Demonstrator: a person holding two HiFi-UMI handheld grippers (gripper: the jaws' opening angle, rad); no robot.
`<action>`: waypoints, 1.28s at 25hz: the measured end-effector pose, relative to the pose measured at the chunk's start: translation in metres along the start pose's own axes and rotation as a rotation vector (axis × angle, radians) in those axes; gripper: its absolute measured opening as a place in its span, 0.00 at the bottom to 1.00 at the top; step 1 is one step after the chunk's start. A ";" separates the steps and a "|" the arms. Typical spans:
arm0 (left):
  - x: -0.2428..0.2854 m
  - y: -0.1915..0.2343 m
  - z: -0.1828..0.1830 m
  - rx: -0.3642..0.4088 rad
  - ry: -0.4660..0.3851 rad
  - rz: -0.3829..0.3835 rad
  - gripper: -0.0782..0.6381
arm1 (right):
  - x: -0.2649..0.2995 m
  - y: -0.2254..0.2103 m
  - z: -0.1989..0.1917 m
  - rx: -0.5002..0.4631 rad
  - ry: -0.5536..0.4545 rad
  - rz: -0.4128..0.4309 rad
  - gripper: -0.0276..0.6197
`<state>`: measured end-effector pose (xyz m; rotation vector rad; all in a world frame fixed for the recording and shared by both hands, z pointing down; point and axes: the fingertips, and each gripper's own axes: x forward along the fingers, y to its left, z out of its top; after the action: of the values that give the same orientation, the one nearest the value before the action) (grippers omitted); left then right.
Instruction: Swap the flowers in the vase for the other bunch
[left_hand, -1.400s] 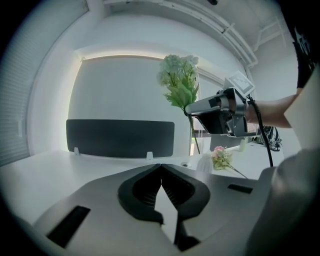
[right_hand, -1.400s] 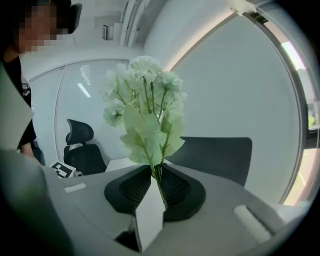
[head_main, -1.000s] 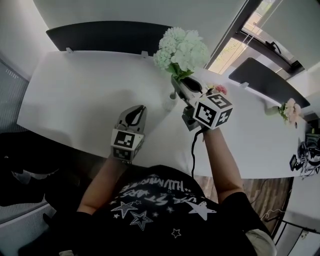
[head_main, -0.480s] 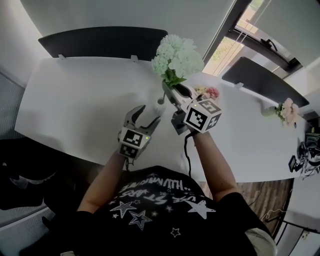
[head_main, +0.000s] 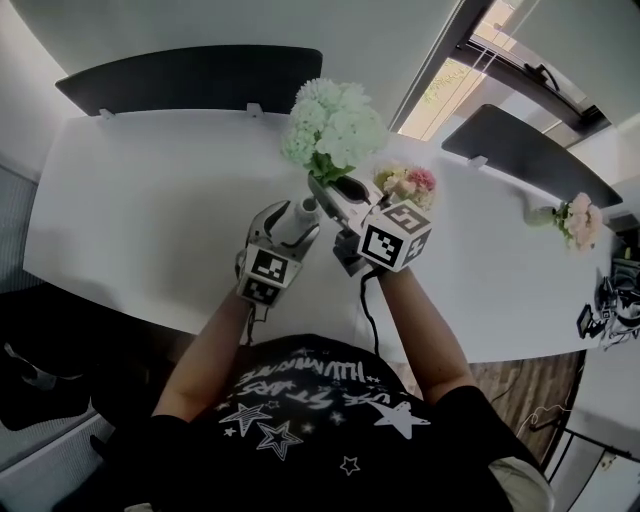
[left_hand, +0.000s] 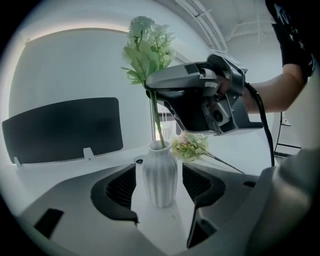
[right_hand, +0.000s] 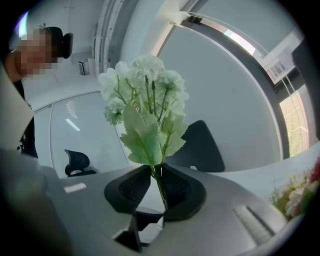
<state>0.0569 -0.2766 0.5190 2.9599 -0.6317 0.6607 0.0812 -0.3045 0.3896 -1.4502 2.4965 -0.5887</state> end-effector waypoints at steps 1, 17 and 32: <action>0.003 0.000 0.000 0.009 -0.002 -0.004 0.50 | 0.001 -0.001 -0.004 0.004 0.011 0.005 0.15; 0.022 -0.001 -0.006 0.050 -0.002 -0.009 0.48 | -0.006 -0.015 -0.050 0.037 0.103 0.012 0.15; 0.021 0.003 -0.001 0.056 0.005 -0.010 0.48 | -0.008 -0.015 -0.077 -0.201 0.240 -0.065 0.20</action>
<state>0.0724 -0.2866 0.5287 3.0099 -0.6079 0.6959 0.0694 -0.2862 0.4653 -1.6235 2.7715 -0.5665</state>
